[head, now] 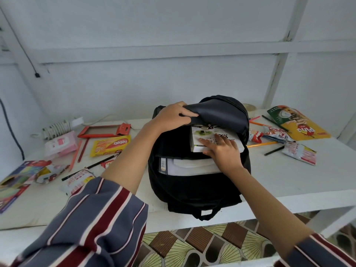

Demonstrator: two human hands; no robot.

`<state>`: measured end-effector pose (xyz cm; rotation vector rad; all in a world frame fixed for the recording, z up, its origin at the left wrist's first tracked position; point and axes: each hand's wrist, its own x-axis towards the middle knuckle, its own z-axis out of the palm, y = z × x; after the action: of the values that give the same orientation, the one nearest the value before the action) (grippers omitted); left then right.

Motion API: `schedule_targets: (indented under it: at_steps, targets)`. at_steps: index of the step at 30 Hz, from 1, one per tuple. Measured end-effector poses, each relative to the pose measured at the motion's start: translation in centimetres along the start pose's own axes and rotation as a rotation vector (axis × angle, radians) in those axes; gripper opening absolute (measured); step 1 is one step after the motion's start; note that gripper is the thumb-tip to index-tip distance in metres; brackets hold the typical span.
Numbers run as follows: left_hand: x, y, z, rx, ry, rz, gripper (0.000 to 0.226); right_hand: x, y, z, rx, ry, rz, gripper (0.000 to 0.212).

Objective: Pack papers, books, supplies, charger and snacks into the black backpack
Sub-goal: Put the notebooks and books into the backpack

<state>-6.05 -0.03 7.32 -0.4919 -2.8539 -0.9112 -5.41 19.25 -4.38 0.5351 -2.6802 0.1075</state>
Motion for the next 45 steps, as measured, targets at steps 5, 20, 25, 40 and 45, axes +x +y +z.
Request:
schedule_targets:
  at_steps: [5, 20, 25, 40, 45]
  targets:
    - [0.1, -0.3, 0.0, -0.018, -0.004, -0.005, 0.042, -0.3, 1.1, -0.9, 0.187, 0.023, -0.073, 0.049]
    - [0.4, -0.3, 0.1, -0.057, 0.009, 0.003, 0.041, 0.6, 3.5, 2.9, 0.066, 0.310, -0.178, 0.062]
    - [0.5, -0.3, 0.0, -0.039, -0.001, 0.000, 0.042, 1.7, 3.9, 3.0, 0.137, 0.234, -0.145, 0.072]
    - [0.6, -0.2, 0.1, -0.073, 0.004, -0.015, 0.040, 2.6, 4.0, 1.8, 0.226, 0.021, -0.088, 0.065]
    - [0.5, -0.2, 0.3, -0.079, 0.006, -0.025, 0.040, 2.8, 4.0, 1.8, 0.217, -0.006, -0.089, 0.065]
